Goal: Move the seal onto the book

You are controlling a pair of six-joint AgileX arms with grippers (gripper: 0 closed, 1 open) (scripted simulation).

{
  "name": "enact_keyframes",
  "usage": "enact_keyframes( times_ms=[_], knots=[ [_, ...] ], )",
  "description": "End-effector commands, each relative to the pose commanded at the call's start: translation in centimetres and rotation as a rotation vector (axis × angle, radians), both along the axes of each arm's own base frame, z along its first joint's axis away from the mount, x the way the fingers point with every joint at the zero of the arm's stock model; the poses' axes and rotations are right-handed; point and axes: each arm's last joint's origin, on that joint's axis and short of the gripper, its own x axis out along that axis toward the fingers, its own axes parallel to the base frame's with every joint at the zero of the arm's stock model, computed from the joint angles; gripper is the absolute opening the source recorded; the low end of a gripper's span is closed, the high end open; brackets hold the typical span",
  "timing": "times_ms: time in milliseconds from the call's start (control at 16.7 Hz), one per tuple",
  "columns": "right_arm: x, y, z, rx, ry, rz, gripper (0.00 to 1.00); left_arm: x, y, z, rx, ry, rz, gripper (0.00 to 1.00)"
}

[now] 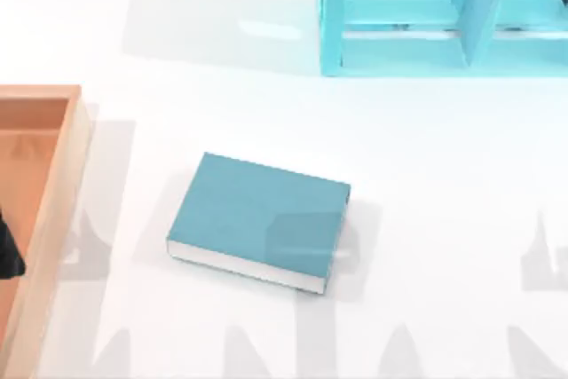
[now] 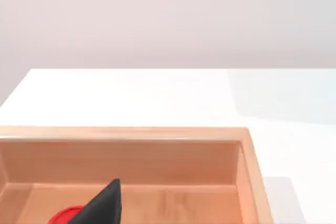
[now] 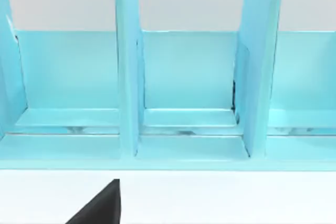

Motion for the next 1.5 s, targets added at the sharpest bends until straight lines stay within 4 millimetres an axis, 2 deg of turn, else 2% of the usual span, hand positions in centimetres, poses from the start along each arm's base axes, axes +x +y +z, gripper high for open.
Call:
enact_keyframes(
  times_ms=[180, 300, 480, 660, 840, 1140, 1320, 1500],
  knots=[
    [0.0, 0.0, 0.0, 0.000, 0.000, 0.000, 1.00, 1.1, 0.4, 3.6, 0.021, 0.165, 0.022, 1.00],
    [0.0, 0.0, 0.0, 0.000, 0.000, 0.000, 1.00, 2.8, 0.9, 6.2, 0.035, 0.307, 0.035, 1.00],
    [0.0, 0.0, 0.0, 0.000, 0.000, 0.000, 1.00, 6.4, 1.9, 8.9, 0.048, 0.551, 0.047, 1.00],
    [0.0, 0.0, 0.0, 0.000, 0.000, 0.000, 1.00, 10.7, 3.3, 10.5, 0.051, 0.788, 0.047, 1.00],
    [0.0, 0.0, 0.0, 0.000, 0.000, 0.000, 1.00, 15.1, 5.1, 10.7, 0.040, 1.011, 0.036, 1.00],
    [0.0, 0.0, 0.0, 0.000, 0.000, 0.000, 1.00, 21.0, 8.0, 8.8, 0.006, 1.311, 0.003, 1.00],
    [0.0, 0.0, 0.0, 0.000, 0.000, 0.000, 1.00, 22.8, 9.0, 7.7, -0.010, 1.412, -0.012, 1.00],
    [0.0, 0.0, 0.0, 0.000, 0.000, 0.000, 1.00, 23.3, 9.4, 7.4, -0.015, 1.442, -0.016, 1.00]
  ],
)
